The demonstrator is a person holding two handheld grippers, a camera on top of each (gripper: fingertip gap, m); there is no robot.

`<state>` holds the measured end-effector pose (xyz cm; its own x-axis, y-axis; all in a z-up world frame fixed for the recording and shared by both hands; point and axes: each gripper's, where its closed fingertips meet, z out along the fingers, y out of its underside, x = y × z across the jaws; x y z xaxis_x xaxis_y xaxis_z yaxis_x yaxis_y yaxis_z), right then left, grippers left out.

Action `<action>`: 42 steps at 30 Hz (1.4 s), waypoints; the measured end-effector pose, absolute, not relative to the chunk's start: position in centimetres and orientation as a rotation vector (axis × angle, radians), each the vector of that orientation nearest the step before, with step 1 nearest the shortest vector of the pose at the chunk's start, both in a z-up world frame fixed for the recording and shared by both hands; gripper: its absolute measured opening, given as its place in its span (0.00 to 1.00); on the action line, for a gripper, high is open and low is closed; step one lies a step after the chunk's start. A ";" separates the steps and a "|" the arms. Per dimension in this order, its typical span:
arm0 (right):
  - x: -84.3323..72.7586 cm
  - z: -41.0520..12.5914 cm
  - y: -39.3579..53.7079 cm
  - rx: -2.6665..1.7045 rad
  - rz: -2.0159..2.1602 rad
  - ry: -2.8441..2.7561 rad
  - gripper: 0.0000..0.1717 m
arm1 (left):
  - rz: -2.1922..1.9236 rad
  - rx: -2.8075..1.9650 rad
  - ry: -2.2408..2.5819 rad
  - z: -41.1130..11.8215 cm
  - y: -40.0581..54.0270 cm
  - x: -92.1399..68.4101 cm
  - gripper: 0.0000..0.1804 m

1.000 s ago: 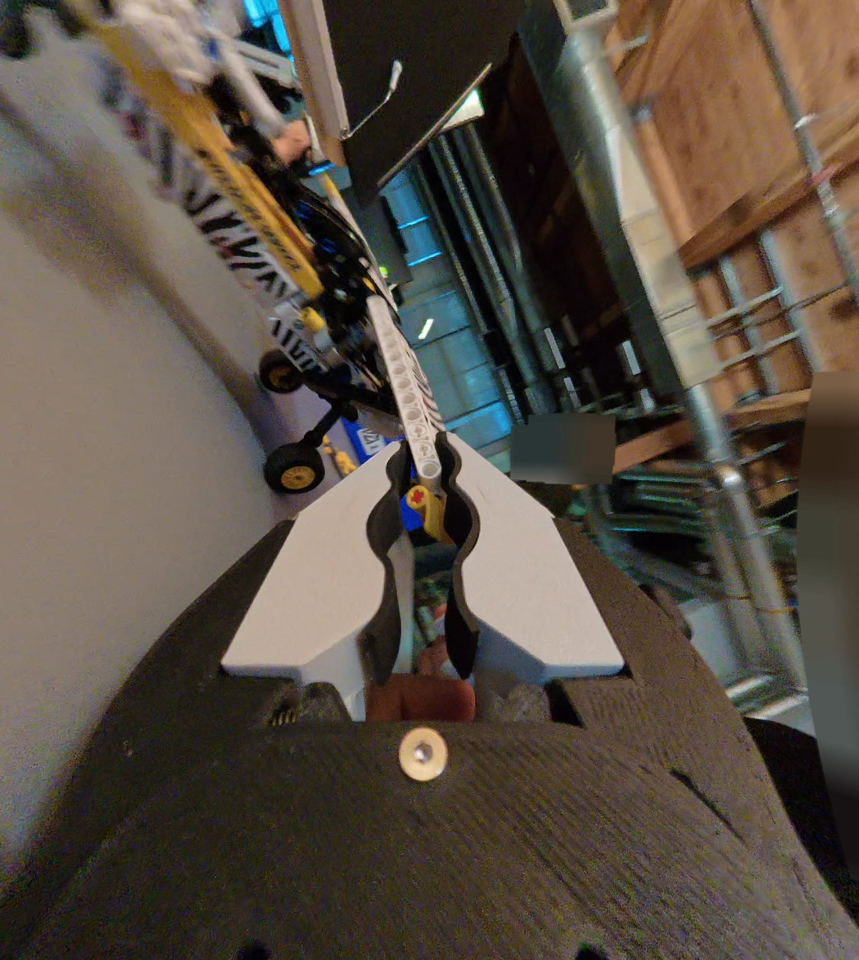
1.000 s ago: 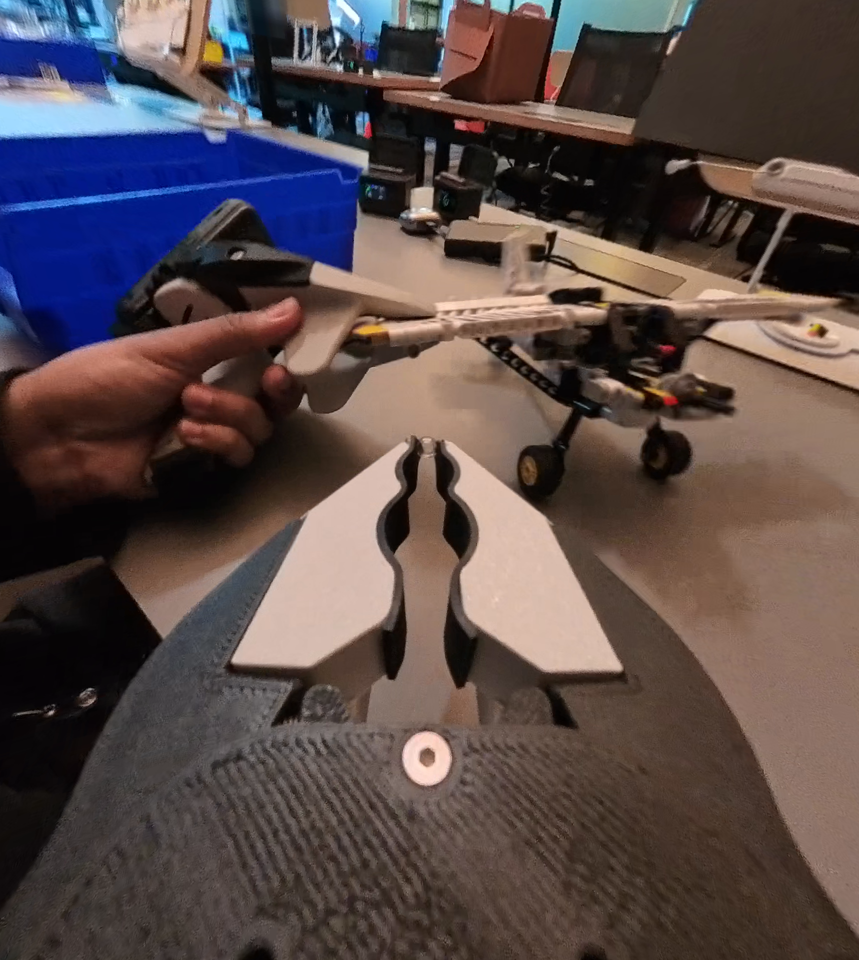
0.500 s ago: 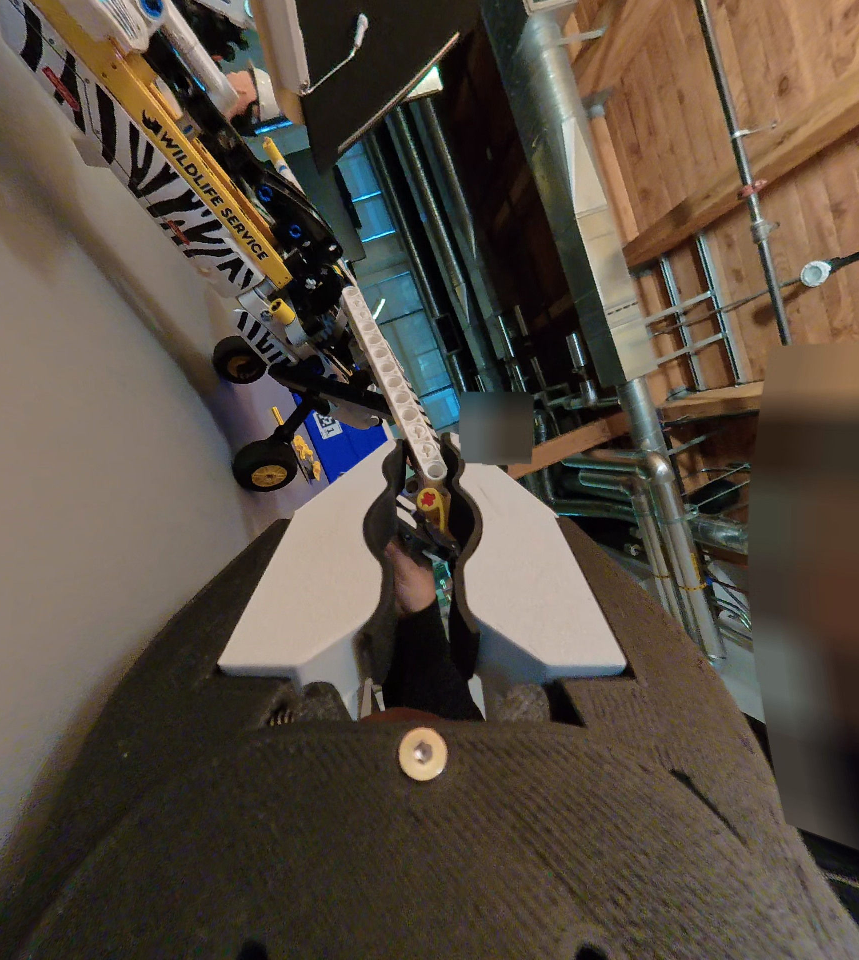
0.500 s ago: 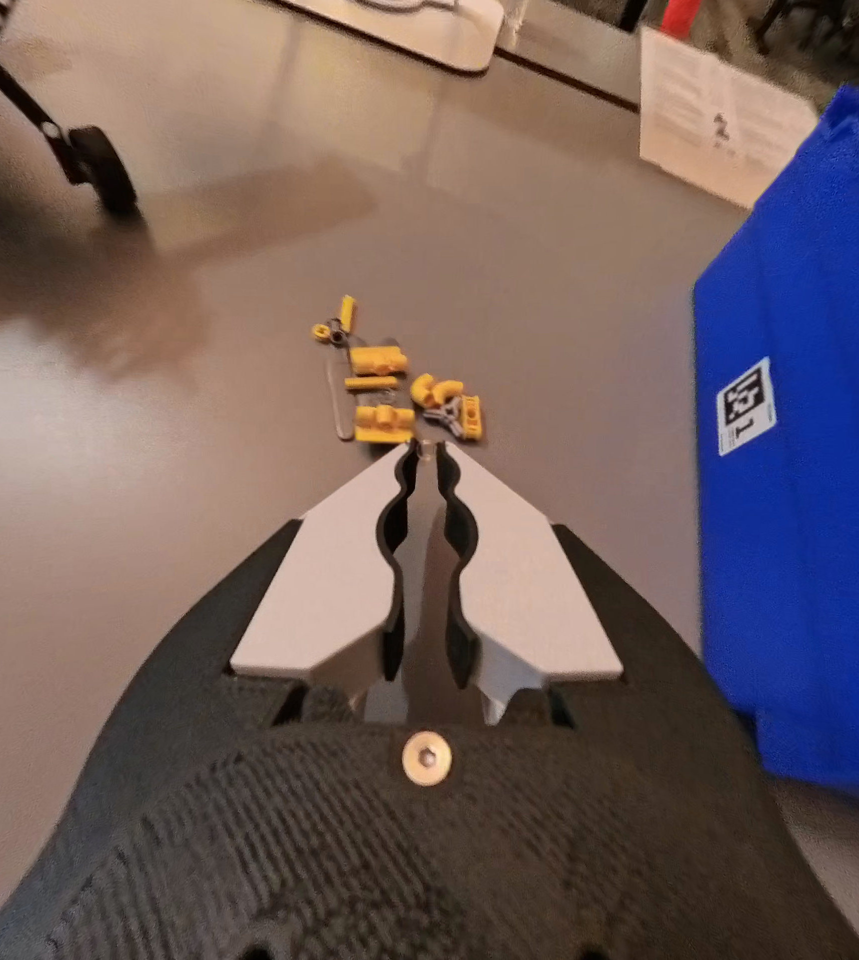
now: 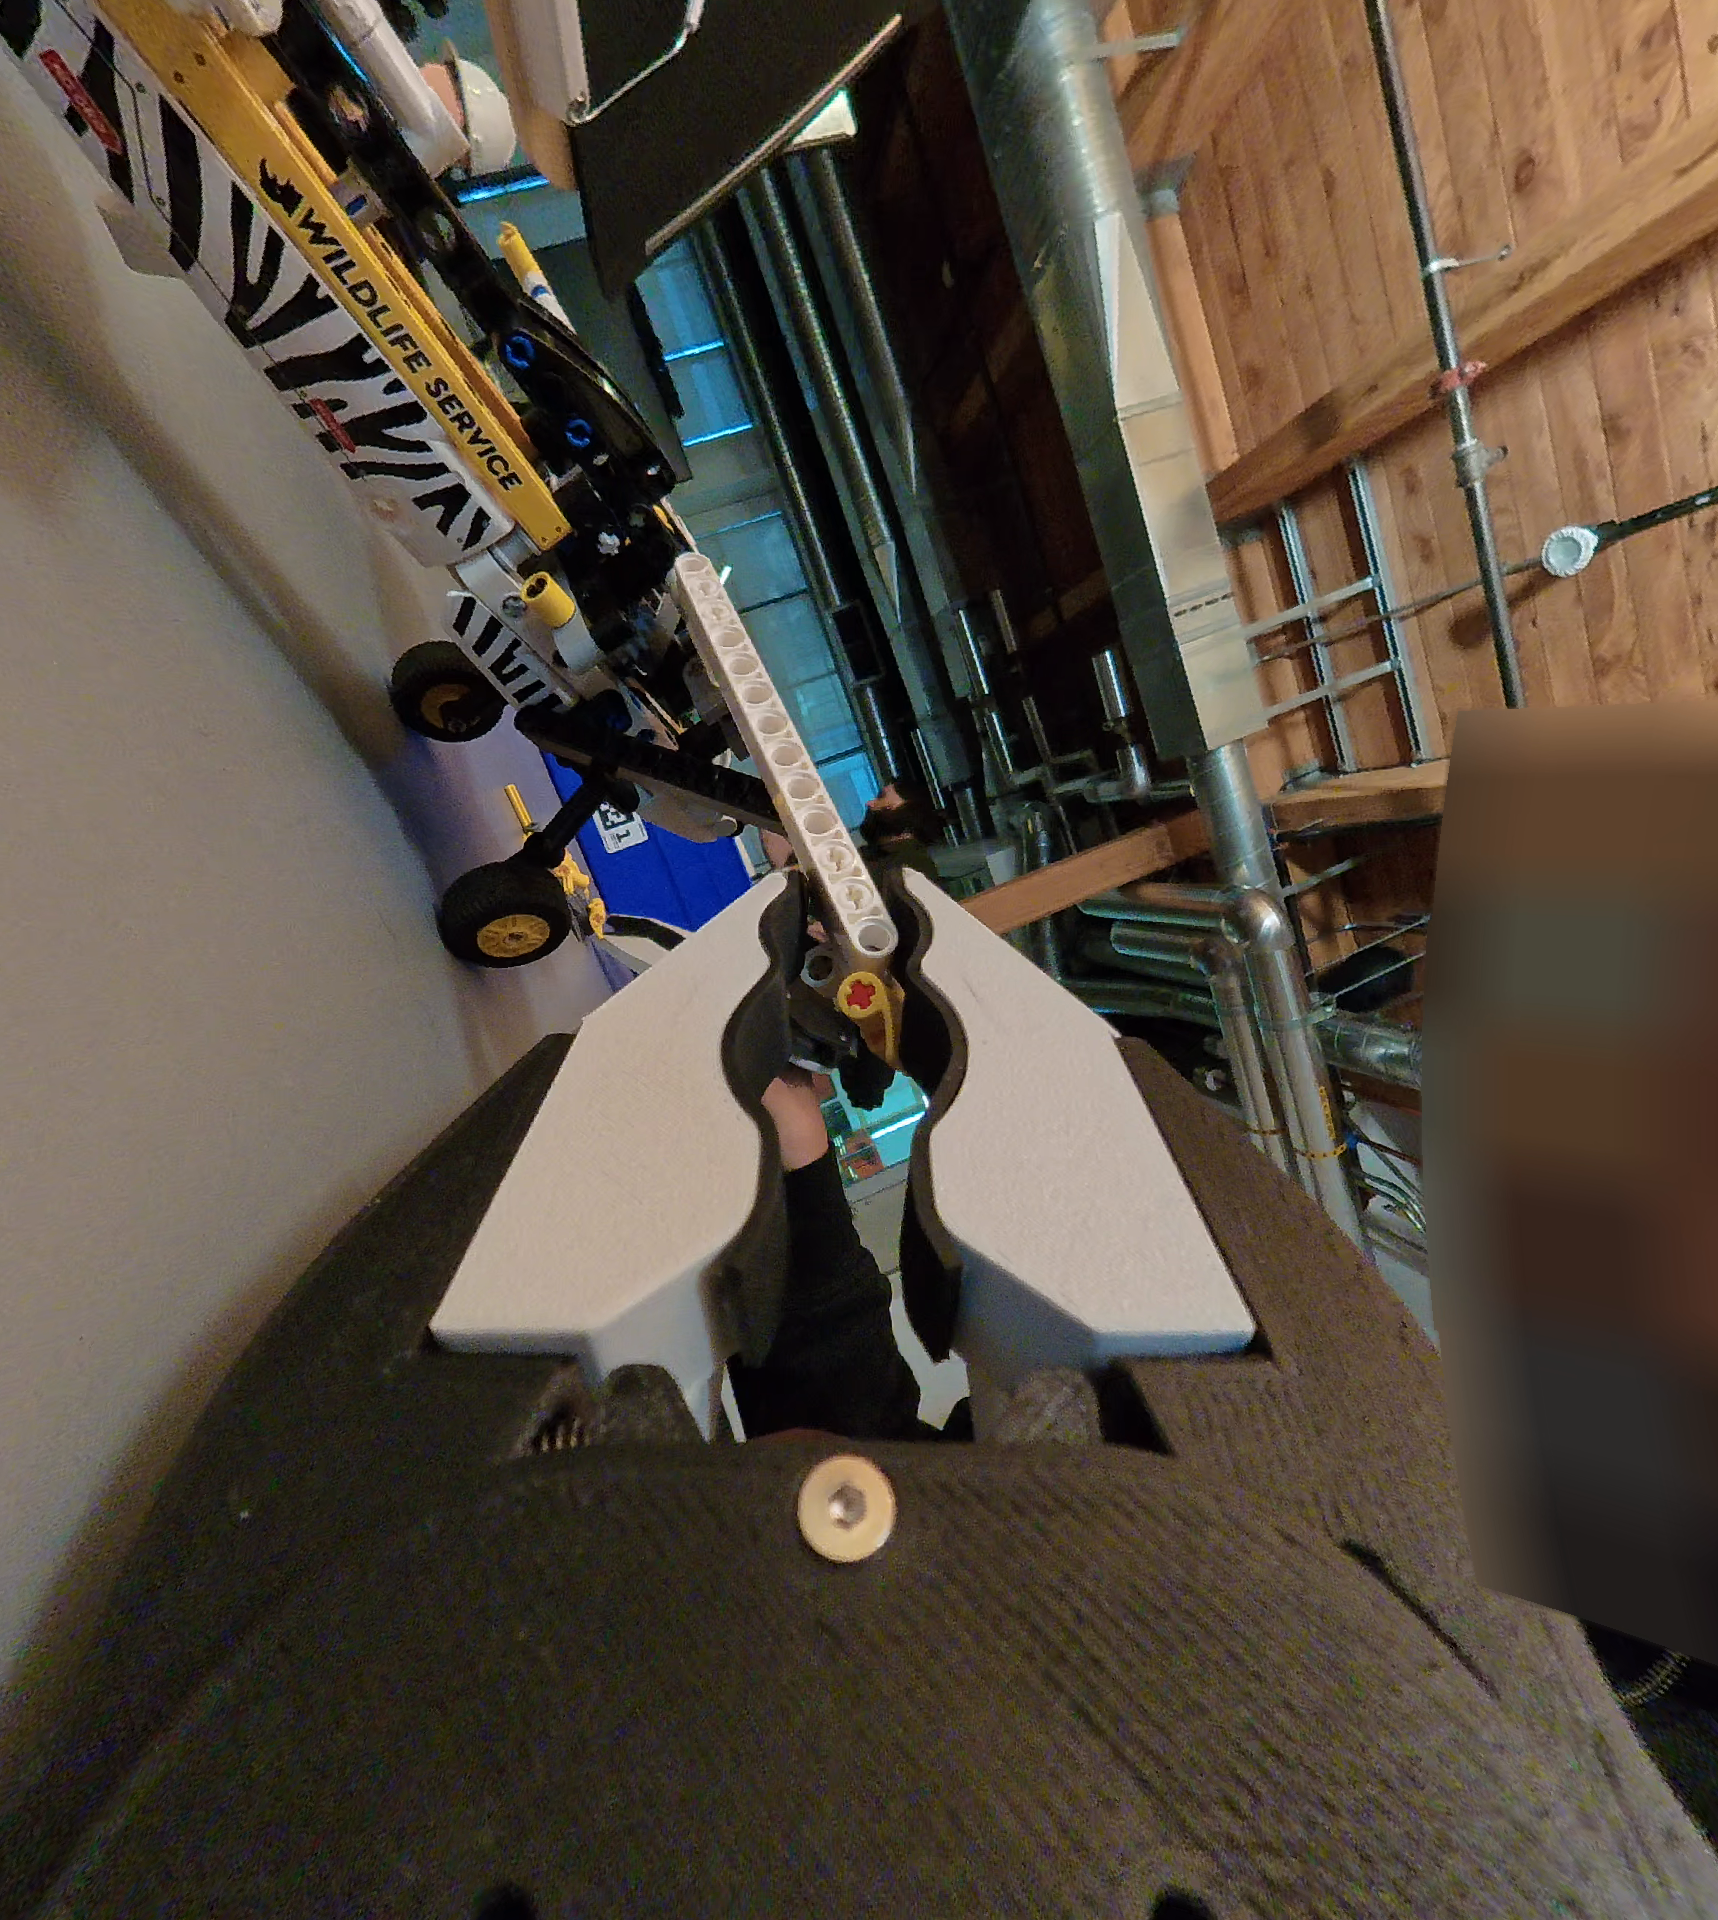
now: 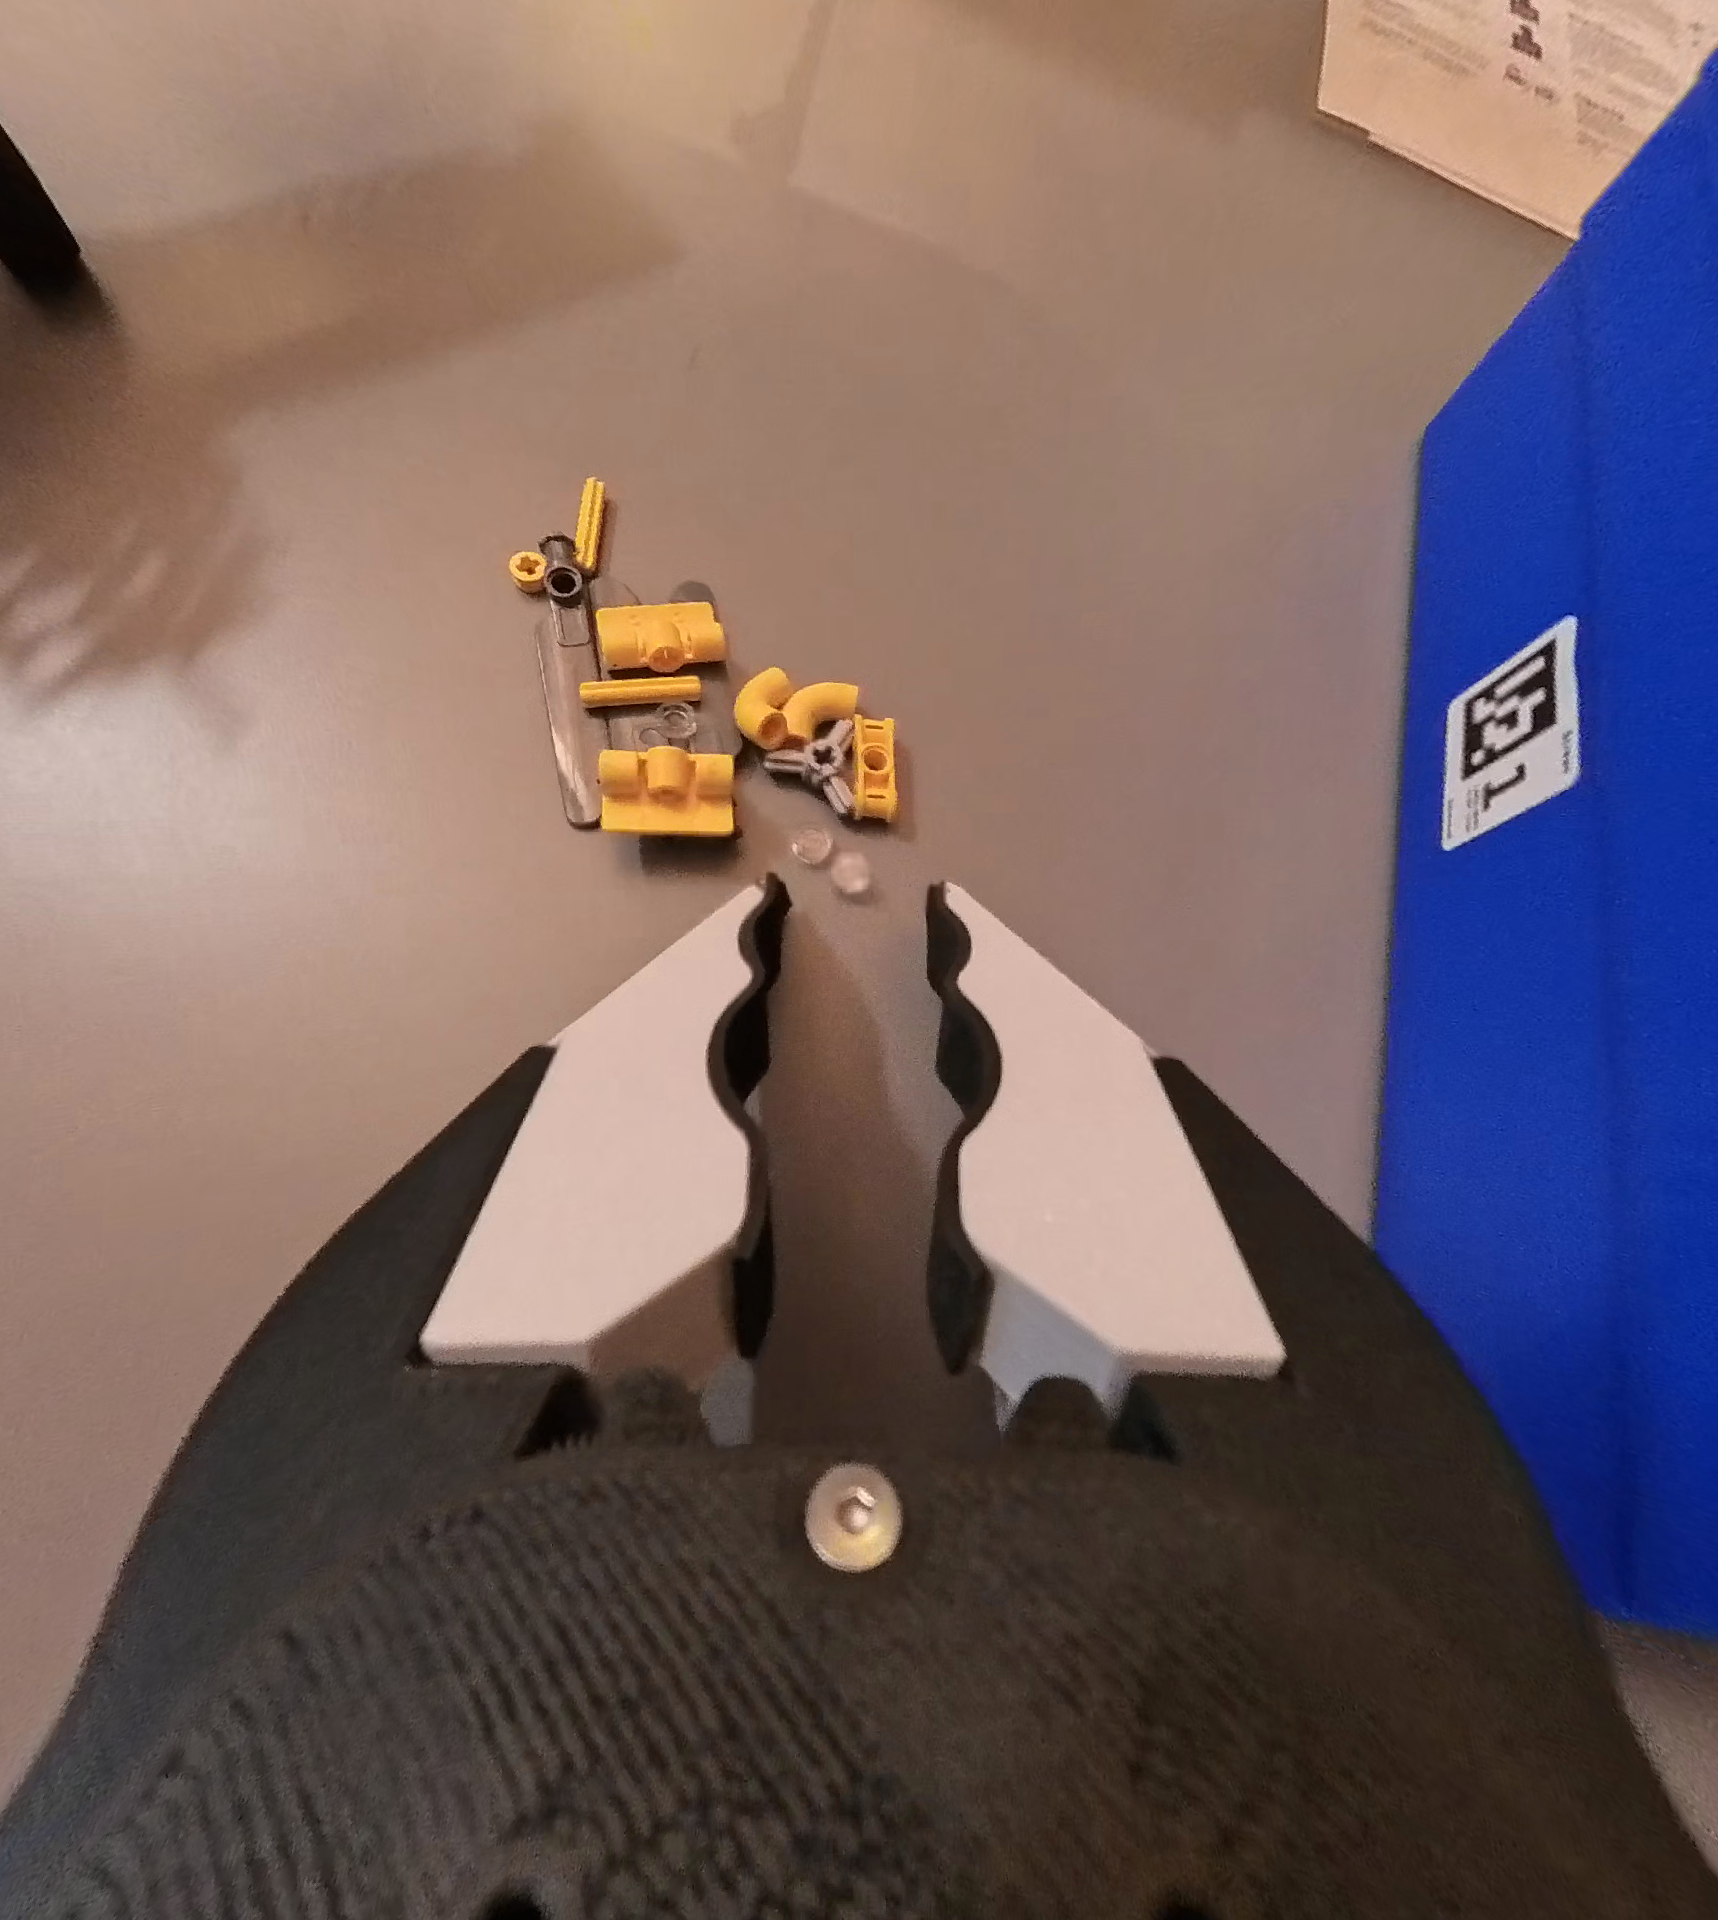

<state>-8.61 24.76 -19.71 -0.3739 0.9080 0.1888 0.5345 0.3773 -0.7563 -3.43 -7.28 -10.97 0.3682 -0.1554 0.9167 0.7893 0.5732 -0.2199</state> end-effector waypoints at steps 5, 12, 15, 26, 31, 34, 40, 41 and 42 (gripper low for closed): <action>-8.1 -18.1 26.2 -1.290 0.899 -1.939 0.16 | -0.701 -0.723 -1.012 -10.9 -7.5 -3.4 0.07; -6.8 -12.1 18.8 -0.950 1.133 -1.883 0.16 | -0.699 -0.653 -1.000 -10.5 -8.5 -3.8 0.14; -6.1 -11.3 14.4 -0.750 1.070 -1.960 0.18 | -0.638 -0.669 -1.010 -10.6 -8.9 -4.0 0.17; -5.8 -11.0 3.4 -0.424 1.180 -2.060 0.16 | -0.462 -0.845 -0.940 -10.0 -7.3 -2.8 0.23; -6.2 -8.4 1.1 -0.401 1.357 -2.038 0.16 | -0.470 -0.873 -0.931 -10.1 -6.7 -2.6 0.22; -5.2 -8.8 -0.4 -0.456 1.489 -2.073 0.17 | -0.541 -0.948 -0.911 -10.5 -5.4 -1.9 0.13; -3.4 -9.2 0.2 -0.563 1.619 -2.038 0.16 | -0.599 -1.134 -0.854 -11.3 -2.6 -0.2 0.09; -3.1 -9.2 0.5 -0.591 1.651 -2.042 0.17 | -0.601 -1.134 -0.853 -11.3 -2.5 -0.1 0.09; -2.7 -9.3 0.7 -0.619 1.681 -2.049 0.17 | -0.601 -1.124 -0.856 -11.3 -2.6 -0.2 0.09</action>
